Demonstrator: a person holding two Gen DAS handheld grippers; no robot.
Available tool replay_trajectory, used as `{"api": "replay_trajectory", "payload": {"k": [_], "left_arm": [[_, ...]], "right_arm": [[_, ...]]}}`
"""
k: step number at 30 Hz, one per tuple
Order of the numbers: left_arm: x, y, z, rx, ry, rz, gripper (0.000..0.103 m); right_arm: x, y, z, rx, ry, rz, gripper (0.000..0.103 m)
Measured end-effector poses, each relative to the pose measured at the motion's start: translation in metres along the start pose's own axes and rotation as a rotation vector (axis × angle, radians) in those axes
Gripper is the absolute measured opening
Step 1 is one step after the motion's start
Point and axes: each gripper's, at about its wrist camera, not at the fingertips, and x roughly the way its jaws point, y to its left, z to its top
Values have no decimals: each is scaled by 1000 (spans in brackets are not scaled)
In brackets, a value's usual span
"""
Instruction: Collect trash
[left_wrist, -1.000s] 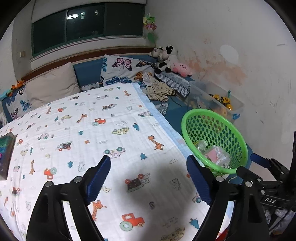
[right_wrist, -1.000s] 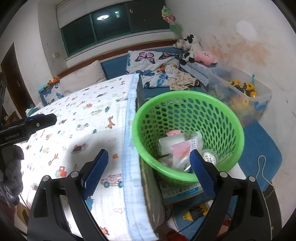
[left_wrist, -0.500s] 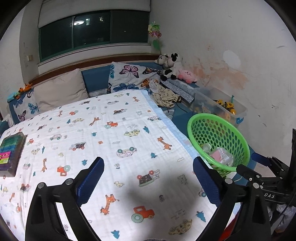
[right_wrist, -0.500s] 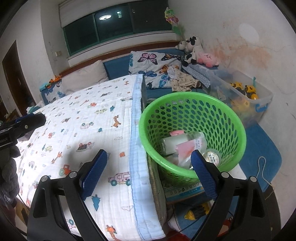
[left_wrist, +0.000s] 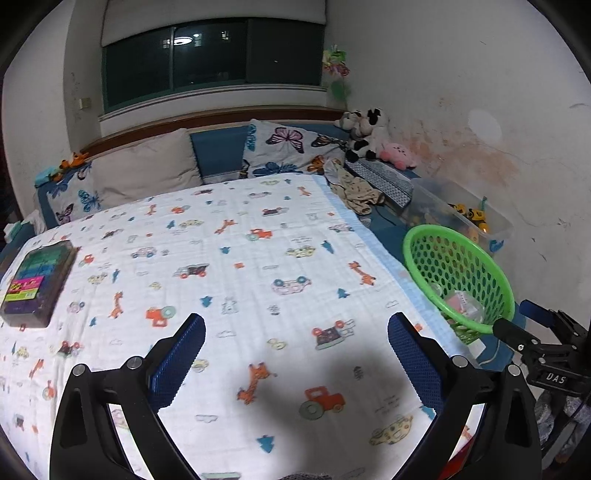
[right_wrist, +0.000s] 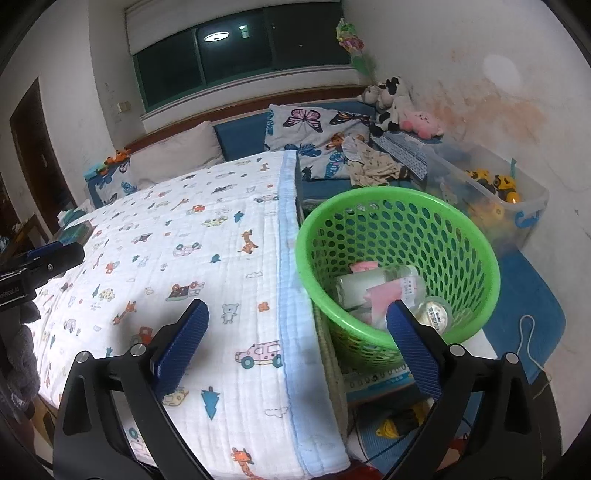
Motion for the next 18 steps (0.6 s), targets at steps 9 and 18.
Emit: {"api": "replay_trajectory", "payload": {"k": [9,18], "left_arm": [[-17,14,-10,-20,-28,46,96],[-27,24,-24,-24,-37,94,96]], "right_arm": [[-6,18,-2,-22,-12,20,99],[-9,32,-6,-44,-13,35,99]]}}
